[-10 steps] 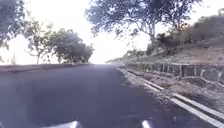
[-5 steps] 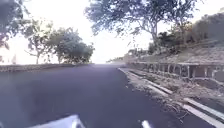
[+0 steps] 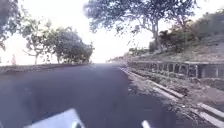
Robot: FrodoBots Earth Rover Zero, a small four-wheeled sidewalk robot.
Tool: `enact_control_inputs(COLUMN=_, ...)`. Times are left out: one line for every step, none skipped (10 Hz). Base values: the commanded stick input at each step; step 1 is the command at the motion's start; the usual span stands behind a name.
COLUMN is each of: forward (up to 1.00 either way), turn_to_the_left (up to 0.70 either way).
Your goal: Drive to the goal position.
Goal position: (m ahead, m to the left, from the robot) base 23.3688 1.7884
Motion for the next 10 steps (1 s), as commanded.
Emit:
enact_control_inputs(forward=0.70, turn_to_the_left=0.00)
enact_control_inputs(forward=0.70, turn_to_the_left=0.00)
enact_control_inputs(forward=0.70, turn_to_the_left=0.00)
enact_control_inputs(forward=0.70, turn_to_the_left=0.00)
enact_control_inputs(forward=0.70, turn_to_the_left=0.00)
enact_control_inputs(forward=0.70, turn_to_the_left=0.00)
enact_control_inputs(forward=0.70, turn_to_the_left=0.00)
enact_control_inputs(forward=0.70, turn_to_the_left=0.00)
enact_control_inputs(forward=0.70, turn_to_the_left=0.00)
enact_control_inputs(forward=0.70, turn_to_the_left=0.00)
